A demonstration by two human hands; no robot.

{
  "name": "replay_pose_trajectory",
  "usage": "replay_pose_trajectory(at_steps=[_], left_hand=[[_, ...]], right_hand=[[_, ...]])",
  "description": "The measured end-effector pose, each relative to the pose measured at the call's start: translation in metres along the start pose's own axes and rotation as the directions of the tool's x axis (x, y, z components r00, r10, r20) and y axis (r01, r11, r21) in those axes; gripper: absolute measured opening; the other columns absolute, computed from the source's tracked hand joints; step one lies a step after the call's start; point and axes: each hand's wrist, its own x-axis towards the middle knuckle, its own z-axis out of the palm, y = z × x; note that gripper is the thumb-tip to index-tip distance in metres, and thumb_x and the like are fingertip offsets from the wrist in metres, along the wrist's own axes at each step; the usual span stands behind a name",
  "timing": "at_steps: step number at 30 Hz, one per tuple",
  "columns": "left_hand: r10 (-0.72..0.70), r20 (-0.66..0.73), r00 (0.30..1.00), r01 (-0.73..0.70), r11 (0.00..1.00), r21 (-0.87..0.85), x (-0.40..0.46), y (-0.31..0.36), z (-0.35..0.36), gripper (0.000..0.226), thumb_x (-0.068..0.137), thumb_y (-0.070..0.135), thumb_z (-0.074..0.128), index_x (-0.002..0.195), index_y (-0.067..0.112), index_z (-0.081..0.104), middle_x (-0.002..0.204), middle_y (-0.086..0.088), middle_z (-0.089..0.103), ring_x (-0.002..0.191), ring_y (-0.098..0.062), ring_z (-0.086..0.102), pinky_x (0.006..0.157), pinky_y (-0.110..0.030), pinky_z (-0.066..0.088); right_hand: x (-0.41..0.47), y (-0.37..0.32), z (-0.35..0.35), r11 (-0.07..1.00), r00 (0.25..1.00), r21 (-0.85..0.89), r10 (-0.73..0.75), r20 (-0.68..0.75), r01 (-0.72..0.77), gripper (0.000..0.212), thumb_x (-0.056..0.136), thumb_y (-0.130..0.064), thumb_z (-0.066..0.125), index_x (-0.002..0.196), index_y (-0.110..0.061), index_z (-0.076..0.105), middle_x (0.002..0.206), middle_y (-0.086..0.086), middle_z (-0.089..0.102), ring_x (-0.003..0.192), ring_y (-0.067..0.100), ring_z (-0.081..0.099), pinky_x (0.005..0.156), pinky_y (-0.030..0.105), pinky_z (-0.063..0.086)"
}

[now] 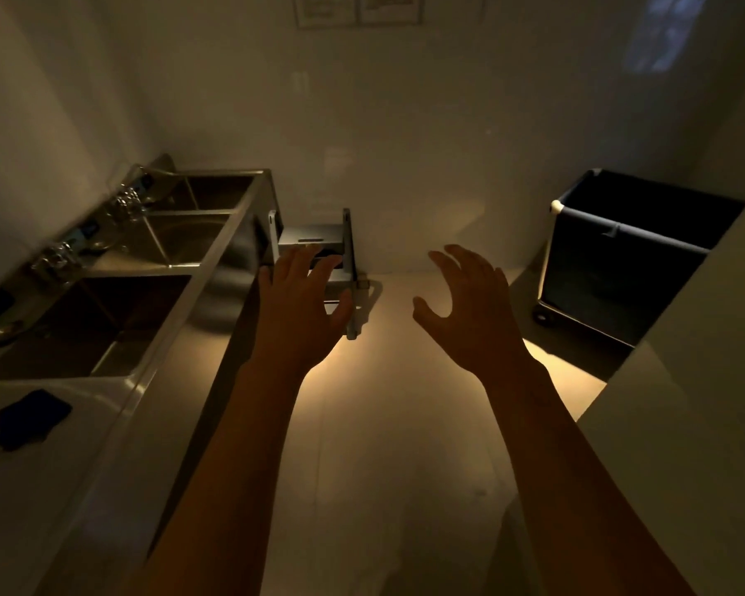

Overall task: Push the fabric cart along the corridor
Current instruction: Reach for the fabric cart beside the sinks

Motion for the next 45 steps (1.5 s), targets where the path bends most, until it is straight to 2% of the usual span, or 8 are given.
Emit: replay_pose_trajectory(at_steps=[9,19,25,34,45], left_hand=[[-0.02,0.079,0.997,0.023,0.999,-0.049,0.049,-0.083,0.028,0.055,0.093,0.051,0.055,0.143,0.032,0.043,0.158,-0.002,0.038,0.151,-0.028,0.026,0.119,-0.063,0.027],[-0.032,0.127,0.991,0.045,0.994,-0.102,0.082,-0.114,0.078,0.052,0.093,0.046,0.058,0.14,0.025,0.05,0.154,-0.004,0.044,0.148,-0.027,0.033,0.118,-0.06,0.029],[-0.039,0.151,0.988,0.049,0.997,-0.061,0.12,-0.103,0.115,0.054,0.092,0.048,0.057,0.14,0.025,0.05,0.153,-0.004,0.044,0.148,-0.027,0.033,0.118,-0.06,0.029],[-0.007,0.164,0.986,0.009,1.0,-0.011,0.206,-0.051,0.164,0.056,0.092,0.05,0.056,0.142,0.027,0.047,0.156,-0.003,0.04,0.15,-0.028,0.028,0.118,-0.061,0.029],[0.014,0.233,0.972,-0.021,0.999,0.029,0.251,0.008,0.223,0.056,0.091,0.05,0.057,0.142,0.028,0.046,0.158,-0.002,0.038,0.151,-0.027,0.027,0.12,-0.062,0.026]], right_hand=[[0.061,-0.03,0.074,1.0,0.998,0.001,0.03,0.047,-0.03,0.068,0.092,-0.06,0.054,0.149,-0.026,0.04,0.161,0.001,0.035,0.15,0.024,0.029,0.122,0.057,0.026],[0.103,-0.016,0.137,0.999,0.992,0.007,0.05,0.117,-0.051,0.068,0.091,-0.064,0.05,0.147,-0.026,0.041,0.16,0.0,0.036,0.15,0.024,0.032,0.122,0.053,0.027],[0.141,0.026,0.164,0.997,0.988,0.052,0.047,0.15,-0.055,0.069,0.09,-0.064,0.05,0.148,-0.029,0.039,0.161,0.0,0.035,0.15,0.024,0.031,0.122,0.056,0.027],[0.212,0.109,0.164,0.994,0.99,0.093,0.038,0.138,-0.051,0.069,0.09,-0.065,0.05,0.148,-0.029,0.04,0.16,0.001,0.036,0.149,0.025,0.033,0.12,0.057,0.031],[0.249,0.204,0.163,0.993,0.986,0.093,0.064,0.155,-0.079,0.071,0.089,-0.068,0.046,0.148,-0.029,0.039,0.161,0.0,0.035,0.149,0.025,0.032,0.121,0.056,0.029]])
